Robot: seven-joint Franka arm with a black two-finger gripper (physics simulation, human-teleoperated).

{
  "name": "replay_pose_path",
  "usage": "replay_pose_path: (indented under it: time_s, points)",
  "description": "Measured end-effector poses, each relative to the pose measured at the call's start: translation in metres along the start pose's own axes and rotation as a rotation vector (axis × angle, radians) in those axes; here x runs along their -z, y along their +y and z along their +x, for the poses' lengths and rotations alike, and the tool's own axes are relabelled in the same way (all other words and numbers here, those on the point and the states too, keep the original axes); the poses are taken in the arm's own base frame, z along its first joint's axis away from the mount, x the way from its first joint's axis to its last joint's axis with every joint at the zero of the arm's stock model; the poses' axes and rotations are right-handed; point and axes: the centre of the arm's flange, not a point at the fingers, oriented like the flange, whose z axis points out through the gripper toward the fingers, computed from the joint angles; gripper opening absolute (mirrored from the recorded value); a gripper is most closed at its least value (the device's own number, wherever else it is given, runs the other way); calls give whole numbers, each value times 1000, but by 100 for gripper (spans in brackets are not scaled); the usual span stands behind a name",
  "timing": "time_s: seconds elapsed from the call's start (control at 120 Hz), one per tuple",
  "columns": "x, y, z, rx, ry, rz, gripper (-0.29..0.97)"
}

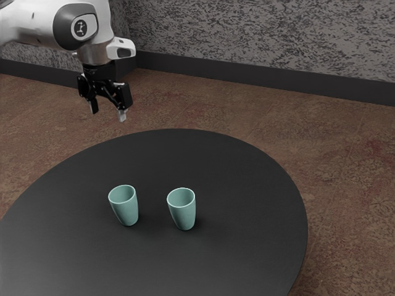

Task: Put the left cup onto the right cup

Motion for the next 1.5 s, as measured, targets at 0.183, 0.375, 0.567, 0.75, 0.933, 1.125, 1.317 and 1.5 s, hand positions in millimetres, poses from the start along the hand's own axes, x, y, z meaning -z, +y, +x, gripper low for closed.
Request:
replay_pose_path:
  time_s: [0.183, 0.375, 0.567, 0.75, 0.933, 1.125, 1.317, 1.5]
  points:
    - [-2, 1, 0, -7, -7, -3, 68]
    - [-41, 7, -4, -19, -79, -7, 68]
    - [-79, 3, -7, -14, -111, -10, 68]
    - [-102, 3, -7, -13, -105, -10, 68]
    - [-123, 4, -9, -15, -105, -11, 68]
    - [-149, 2, -14, -7, -116, -14, 68]
    - [-168, 4, -16, -3, -115, -21, 68]
    - [-178, 3, -15, 1, -105, -23, 68]
